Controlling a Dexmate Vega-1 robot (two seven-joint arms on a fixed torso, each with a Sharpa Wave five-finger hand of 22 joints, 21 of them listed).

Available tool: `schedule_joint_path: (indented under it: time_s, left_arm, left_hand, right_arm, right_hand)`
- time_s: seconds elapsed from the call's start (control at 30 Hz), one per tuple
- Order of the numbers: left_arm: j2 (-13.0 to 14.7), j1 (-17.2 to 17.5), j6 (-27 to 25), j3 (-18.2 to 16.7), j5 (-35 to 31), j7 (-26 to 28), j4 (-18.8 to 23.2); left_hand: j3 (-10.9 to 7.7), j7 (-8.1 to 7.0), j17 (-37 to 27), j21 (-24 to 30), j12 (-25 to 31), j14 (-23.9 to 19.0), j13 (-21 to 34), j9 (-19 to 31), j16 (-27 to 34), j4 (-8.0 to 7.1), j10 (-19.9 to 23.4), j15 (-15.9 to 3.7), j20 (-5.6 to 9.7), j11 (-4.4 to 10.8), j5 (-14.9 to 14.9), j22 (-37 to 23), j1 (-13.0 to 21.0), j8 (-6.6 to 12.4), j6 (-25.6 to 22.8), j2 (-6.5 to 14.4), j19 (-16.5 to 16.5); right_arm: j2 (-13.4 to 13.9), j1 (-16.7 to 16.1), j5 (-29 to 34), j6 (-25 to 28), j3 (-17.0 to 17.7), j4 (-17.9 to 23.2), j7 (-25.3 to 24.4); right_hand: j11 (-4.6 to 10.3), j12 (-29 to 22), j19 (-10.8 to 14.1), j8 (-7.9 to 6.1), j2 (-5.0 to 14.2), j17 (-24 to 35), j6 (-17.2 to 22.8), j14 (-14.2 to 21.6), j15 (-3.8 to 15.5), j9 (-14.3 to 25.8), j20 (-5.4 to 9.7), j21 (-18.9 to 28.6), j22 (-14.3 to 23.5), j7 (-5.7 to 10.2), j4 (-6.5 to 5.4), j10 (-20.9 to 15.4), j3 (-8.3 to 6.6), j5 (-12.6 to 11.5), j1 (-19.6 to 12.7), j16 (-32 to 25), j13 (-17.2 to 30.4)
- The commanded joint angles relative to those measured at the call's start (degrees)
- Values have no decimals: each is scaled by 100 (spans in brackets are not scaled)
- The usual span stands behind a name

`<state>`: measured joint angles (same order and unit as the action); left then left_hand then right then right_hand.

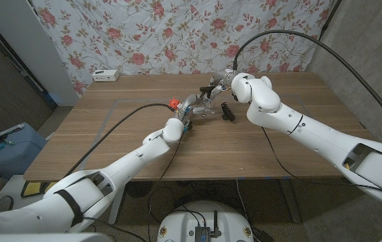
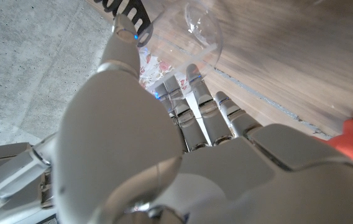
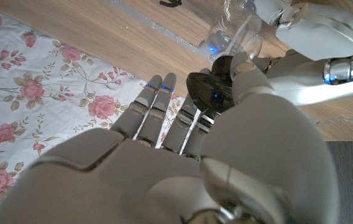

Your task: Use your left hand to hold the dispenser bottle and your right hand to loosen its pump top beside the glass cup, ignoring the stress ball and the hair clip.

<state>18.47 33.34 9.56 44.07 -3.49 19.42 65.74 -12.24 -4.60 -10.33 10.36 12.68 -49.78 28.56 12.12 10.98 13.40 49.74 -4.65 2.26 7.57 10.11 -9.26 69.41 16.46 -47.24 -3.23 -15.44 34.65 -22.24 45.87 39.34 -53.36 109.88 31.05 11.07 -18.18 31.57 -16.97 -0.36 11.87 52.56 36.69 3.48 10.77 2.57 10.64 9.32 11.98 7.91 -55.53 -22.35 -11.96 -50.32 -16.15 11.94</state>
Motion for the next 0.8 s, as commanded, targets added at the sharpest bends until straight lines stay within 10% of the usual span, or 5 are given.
schedule_joint_path:
  time_s: [0.03, 0.8]
  left_arm:
    - [9, 15, -7, -14, -7, -1, 13]
    - [-20, -2, 25, -4, 0, -15, -53]
  left_hand:
    - [-546, 12, -21, 2, 34, -206, 21, 20, 36, -507, 199, -584, 539, 163, -9, -11, -764, 39, -411, 829, -39]
    - [-552, 3, -30, 3, 33, -202, 24, 21, 42, -490, 198, -589, 531, 176, -8, -12, -752, 30, -405, 823, -38]
  right_arm:
    - [39, -43, -248, 5, 124, 64, -136]
    - [203, -9, -725, 104, 222, 216, -331]
  right_hand:
    - [-6, 2, 46, -24, 85, 22, 305, 81, 906, 29, 98, 38, 16, -4, 18, -99, 16, 17, -25, -61, 5]
    - [-59, 31, 130, -2, 155, -4, 407, 210, 915, 34, 137, 39, 12, -72, 47, -201, 9, 35, -58, -46, -2]
